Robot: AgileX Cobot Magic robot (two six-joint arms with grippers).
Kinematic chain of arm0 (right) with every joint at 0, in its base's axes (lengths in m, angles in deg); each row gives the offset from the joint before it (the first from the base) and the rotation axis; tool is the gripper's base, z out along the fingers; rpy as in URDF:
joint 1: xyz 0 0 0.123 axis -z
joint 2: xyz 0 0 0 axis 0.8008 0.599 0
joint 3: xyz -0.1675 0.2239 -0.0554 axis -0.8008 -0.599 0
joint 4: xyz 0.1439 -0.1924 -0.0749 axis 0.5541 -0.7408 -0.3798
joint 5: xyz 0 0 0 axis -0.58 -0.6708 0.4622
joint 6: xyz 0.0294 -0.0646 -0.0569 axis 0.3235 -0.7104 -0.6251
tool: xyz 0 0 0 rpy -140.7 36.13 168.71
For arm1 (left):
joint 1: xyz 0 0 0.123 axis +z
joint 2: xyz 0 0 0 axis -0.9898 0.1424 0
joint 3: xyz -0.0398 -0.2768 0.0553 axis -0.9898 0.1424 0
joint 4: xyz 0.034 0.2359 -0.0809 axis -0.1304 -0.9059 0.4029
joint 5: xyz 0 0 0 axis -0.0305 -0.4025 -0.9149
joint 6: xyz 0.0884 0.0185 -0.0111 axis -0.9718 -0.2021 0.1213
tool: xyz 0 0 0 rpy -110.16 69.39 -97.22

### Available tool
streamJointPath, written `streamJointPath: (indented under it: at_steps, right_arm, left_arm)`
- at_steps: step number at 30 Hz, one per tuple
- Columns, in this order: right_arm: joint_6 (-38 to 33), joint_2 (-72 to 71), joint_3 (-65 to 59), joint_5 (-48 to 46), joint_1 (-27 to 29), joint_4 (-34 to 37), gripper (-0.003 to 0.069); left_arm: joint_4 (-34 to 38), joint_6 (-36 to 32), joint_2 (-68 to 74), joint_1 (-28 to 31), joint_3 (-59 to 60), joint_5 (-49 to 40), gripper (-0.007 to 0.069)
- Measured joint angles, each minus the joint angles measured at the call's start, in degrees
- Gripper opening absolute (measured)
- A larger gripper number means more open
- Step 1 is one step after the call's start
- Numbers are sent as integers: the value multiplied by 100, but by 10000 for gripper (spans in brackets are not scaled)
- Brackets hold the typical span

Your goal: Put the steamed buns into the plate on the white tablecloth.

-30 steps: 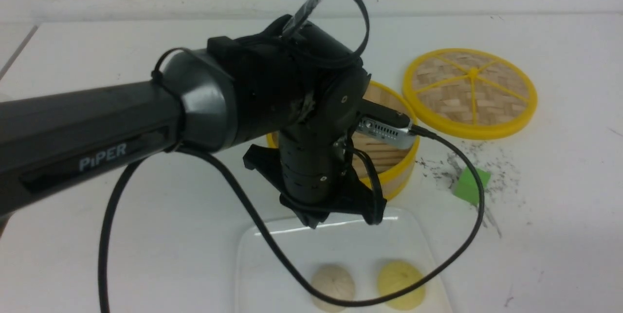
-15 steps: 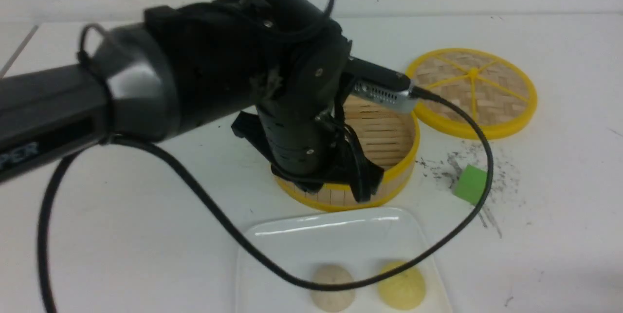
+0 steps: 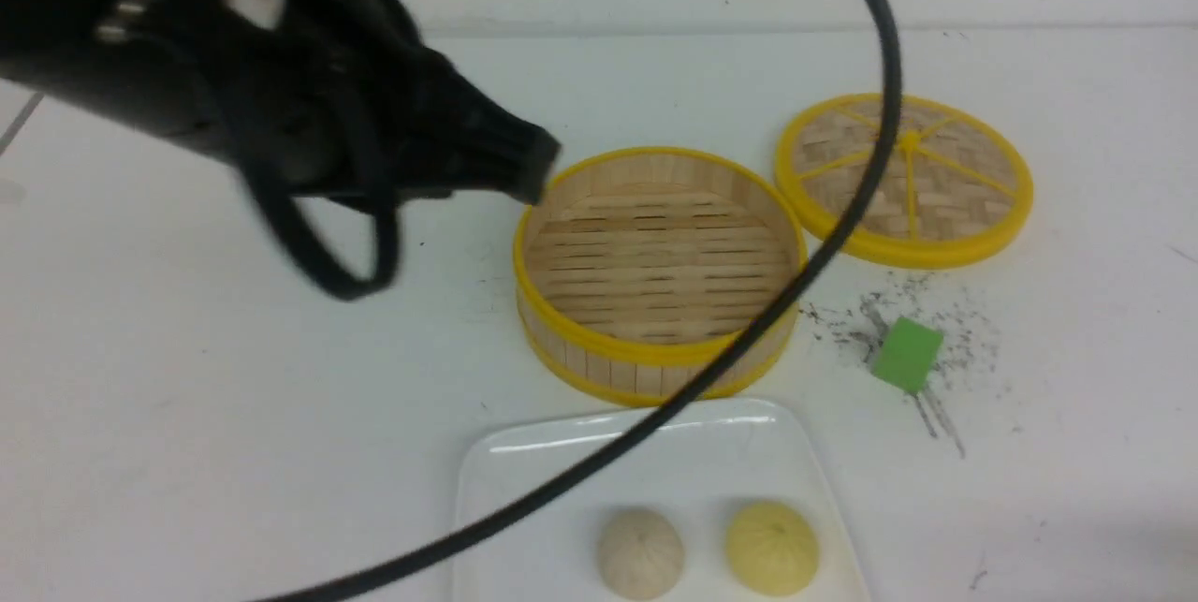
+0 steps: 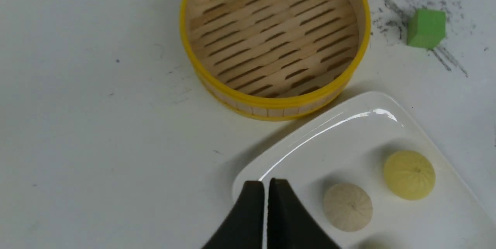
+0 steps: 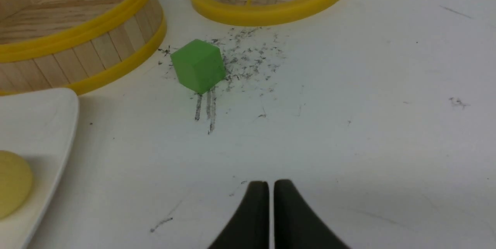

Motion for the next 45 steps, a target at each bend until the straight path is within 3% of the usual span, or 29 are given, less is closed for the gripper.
streamJointPath:
  at_steps: [11,19,22,24,25,26,32,45]
  right_arm:
    - [0,0,0,-11,0,-11,57]
    - [0,0,0,-11,0,-11,69]
    - [0,0,0,-11,0,-11,75]
    - [0,0,0,-11,0,-11,76]
    - [0,0,0,-11,0,-11,76]
    - [0,0,0,-11,0,-11,76]
    - [0,0,0,-11,0,-11,81]
    - [0,0,0,-11,0,-11,97]
  left_arm:
    - [-262,0,-1425,0,291,-447,36]
    - [96,377,-2978,0,2364,-382,19]
    - [478,516,-3613,0,3674,450,9]
    - [726,654,-3976,0,4491,1523,9]
    - [743,654,-3976,0,4558,1523,9]
    - [850,893,-4183,0,5096,2517,9]
    - [877,1299,-4318,0,6014,4469,9]
    - [763,1332,-4318,0,6283,4698,20]
